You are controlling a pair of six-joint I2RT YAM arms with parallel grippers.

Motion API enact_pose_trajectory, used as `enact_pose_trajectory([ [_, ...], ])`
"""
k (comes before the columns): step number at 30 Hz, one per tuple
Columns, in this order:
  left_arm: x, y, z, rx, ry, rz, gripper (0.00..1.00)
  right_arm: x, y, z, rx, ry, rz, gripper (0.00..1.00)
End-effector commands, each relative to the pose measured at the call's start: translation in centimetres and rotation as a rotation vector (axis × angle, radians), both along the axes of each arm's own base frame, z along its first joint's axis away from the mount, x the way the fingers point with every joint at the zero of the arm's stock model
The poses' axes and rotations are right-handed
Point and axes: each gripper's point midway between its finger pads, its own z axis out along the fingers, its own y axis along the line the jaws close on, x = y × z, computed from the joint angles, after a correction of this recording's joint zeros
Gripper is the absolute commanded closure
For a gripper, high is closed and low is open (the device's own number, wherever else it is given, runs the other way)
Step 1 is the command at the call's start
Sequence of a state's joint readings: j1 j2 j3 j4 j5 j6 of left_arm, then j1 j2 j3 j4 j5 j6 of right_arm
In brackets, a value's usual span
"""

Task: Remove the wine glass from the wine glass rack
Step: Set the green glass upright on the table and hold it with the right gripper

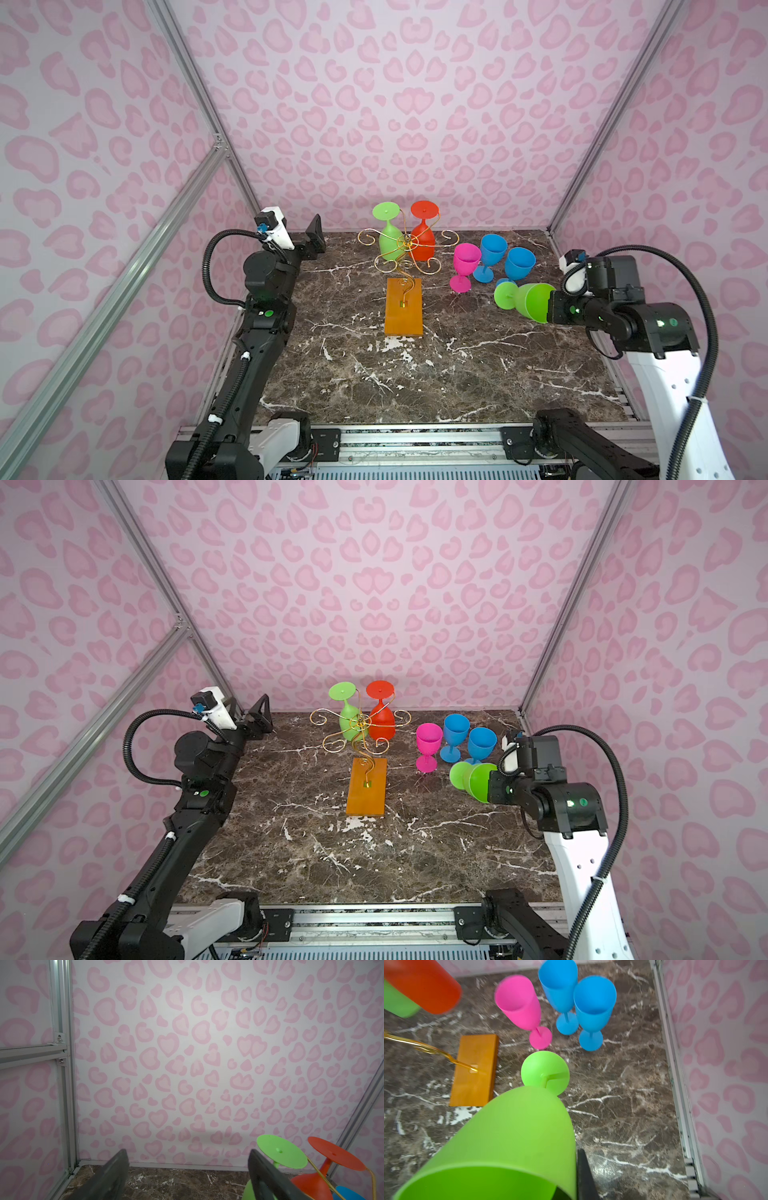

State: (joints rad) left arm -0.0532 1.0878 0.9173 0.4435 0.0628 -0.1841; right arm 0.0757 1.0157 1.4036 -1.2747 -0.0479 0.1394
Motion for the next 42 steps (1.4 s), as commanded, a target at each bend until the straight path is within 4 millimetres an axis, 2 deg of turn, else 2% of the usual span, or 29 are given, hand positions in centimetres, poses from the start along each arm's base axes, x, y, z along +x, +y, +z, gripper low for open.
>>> enact_pose_trajectory([
  [1, -0.2, 0.7, 0.3, 0.047, -0.035, 0.04, 0.06, -0.7, -2.4, -1.8, -0.112, 0.061, -0.075, 1.0],
  [6, 0.0, 1.0, -0.6, 0.036, -0.015, 0.047, 0.02, 0.3, -4.2, -2.7, -0.179, 0.115, -0.128, 1.0],
  [8, -0.1, 1.1, -0.6, 0.042, -0.014, 0.051, 0.0, 1.2, -4.6, -3.1, -0.189, 0.13, -0.147, 1.0],
  [15, -0.1, 1.4, -1.1, 0.075, -0.001, 0.069, 0.03, 3.8, -6.3, -6.0, -0.194, 0.2, -0.21, 1.0],
  [21, 0.1, 1.0, -1.5, 0.062, 0.013, 0.045, 0.03, 6.0, -9.6, -8.3, -0.137, 0.187, -0.319, 1.0],
  [29, -0.3, 1.2, -1.3, 0.072, 0.007, 0.059, 0.03, 9.4, -11.9, -8.9, -0.109, 0.222, -0.362, 1.0],
  [32, -0.4, 1.1, -1.2, 0.074, 0.004, 0.057, 0.03, 10.6, -12.3, -9.4, -0.088, 0.262, -0.352, 1.0],
  [33, -0.4, 1.2, -1.2, 0.073, 0.003, 0.062, 0.03, 11.5, -12.6, -8.6, -0.086, 0.236, -0.353, 1.0],
  [35, -0.5, 1.3, -1.1, 0.074, -0.001, 0.07, 0.03, 12.6, -13.0, -8.7, -0.079, 0.227, -0.351, 1.0],
  [42, -0.7, 1.4, -0.9, 0.08, -0.004, 0.078, 0.03, 15.3, -13.9, -9.5, -0.073, 0.238, -0.361, 1.0],
])
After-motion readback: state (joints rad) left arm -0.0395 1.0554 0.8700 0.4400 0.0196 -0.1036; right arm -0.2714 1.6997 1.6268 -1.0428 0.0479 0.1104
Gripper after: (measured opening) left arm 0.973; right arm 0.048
